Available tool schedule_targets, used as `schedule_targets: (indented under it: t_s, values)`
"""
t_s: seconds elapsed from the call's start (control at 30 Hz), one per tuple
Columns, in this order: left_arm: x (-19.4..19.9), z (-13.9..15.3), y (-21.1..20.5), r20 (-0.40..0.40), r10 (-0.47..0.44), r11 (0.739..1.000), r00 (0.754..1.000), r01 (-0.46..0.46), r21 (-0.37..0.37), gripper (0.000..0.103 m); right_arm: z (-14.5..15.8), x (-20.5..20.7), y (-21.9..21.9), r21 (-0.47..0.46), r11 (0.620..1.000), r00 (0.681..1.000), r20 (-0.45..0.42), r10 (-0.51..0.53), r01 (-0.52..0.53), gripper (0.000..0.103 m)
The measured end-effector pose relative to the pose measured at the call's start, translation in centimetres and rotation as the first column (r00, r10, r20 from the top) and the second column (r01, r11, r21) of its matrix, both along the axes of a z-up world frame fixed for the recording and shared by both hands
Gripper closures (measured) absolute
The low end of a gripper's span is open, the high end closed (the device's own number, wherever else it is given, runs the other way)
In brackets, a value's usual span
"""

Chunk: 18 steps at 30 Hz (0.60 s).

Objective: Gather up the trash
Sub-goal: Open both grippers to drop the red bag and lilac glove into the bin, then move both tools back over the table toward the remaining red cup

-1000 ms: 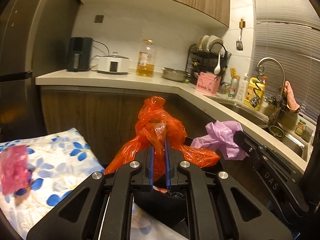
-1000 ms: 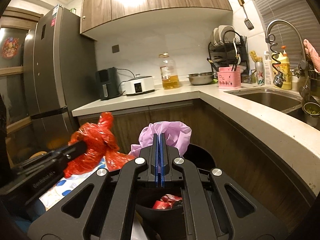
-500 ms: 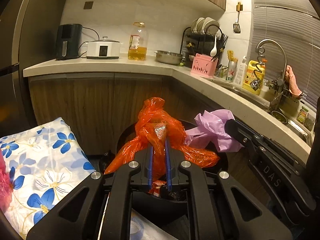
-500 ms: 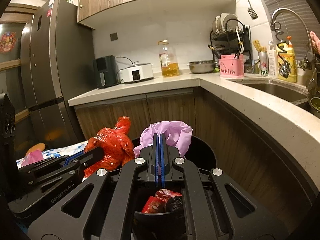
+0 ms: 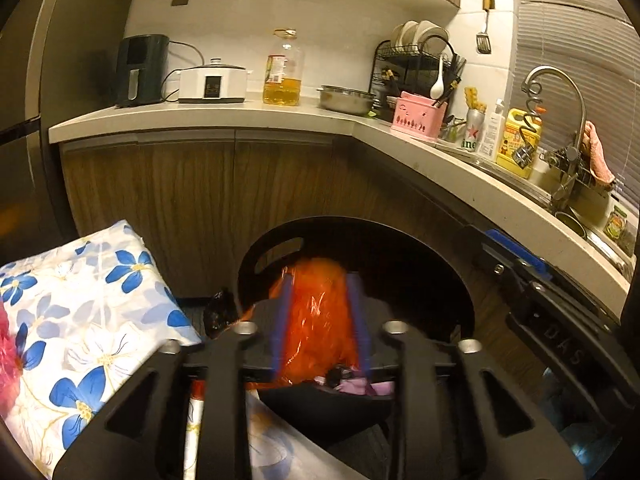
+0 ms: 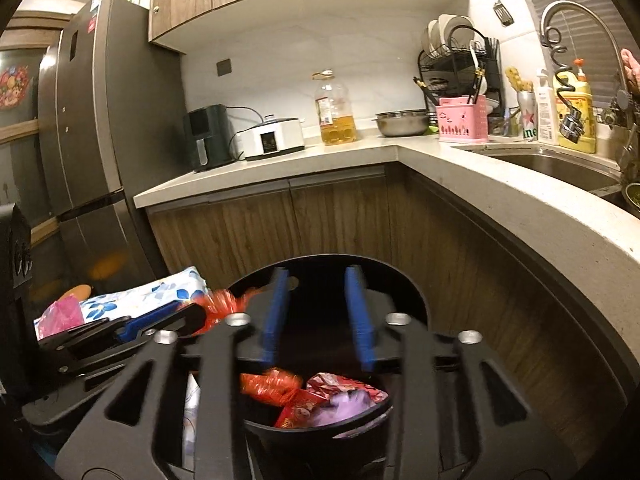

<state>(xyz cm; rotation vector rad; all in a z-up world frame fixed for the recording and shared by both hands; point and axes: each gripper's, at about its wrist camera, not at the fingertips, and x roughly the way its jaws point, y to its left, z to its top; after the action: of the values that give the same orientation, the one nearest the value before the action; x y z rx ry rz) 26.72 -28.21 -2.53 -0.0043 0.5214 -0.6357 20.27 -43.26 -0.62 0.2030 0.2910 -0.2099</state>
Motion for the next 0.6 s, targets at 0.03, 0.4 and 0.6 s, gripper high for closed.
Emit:
schedule_targets:
  t_s: [0.03, 0.4, 0.6]
  values:
    - [0.0, 0.0, 0.4, 0.000, 0.011, 1.000, 1.000, -0.011, -0.004, 0.056, 0.0, -0.1, -0.1, 0.004, 1.000, 1.000, 0.003, -0.005, 0.005, 0.052]
    - [-1.5, 0.6, 5.0, 0.021, 0.135, 0.990, 0.991, -0.135, -0.035, 0.017, 1.1, -2.4, 1.2, 0.014, 1.000, 0.999, 0.023, -0.026, 0.026, 0.023]
    - [-3.7, 0.6, 9.6, 0.058, 0.251, 0.968, 0.966, -0.251, -0.017, 0.015, 1.3, -3.8, 4.4, 0.007, 1.000, 0.999, 0.033, 0.015, -0.015, 0.014]
